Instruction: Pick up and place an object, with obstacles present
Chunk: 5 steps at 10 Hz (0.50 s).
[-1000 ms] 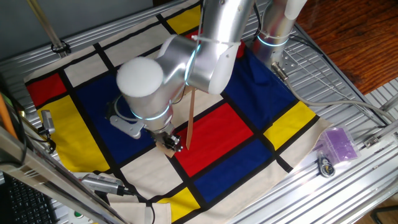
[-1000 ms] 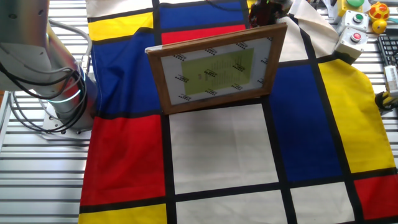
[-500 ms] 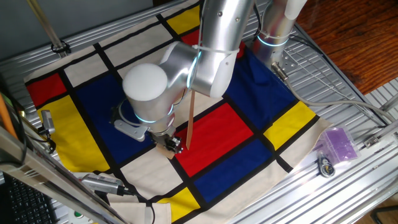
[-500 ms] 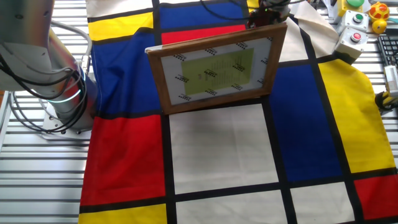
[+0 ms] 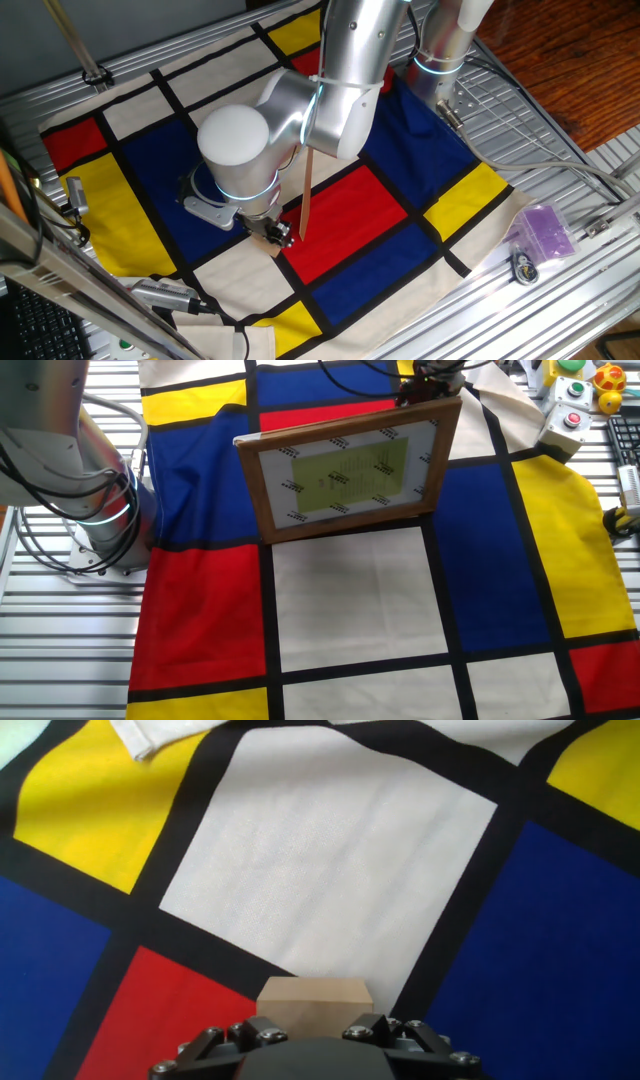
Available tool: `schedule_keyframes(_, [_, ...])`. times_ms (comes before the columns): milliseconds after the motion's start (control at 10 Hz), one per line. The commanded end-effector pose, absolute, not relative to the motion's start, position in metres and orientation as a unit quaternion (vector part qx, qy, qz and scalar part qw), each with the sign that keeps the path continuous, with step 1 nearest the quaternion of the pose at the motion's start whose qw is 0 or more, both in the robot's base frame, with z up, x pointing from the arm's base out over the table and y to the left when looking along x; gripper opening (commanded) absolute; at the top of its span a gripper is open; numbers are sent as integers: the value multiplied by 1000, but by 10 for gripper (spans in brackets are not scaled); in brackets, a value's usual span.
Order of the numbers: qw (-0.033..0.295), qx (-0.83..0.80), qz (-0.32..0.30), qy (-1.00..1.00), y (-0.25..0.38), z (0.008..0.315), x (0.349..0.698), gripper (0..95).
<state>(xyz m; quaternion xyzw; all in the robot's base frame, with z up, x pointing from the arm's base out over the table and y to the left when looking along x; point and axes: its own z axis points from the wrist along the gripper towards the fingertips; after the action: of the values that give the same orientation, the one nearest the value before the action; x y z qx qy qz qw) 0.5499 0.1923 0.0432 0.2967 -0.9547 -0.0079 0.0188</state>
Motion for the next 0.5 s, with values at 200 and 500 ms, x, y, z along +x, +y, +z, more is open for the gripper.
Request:
schedule_keyframes(200, [19,302,-7,-953,192,43,549,380])
schedule_keyframes(500, [19,303,-7,-953,192,42,549,380])
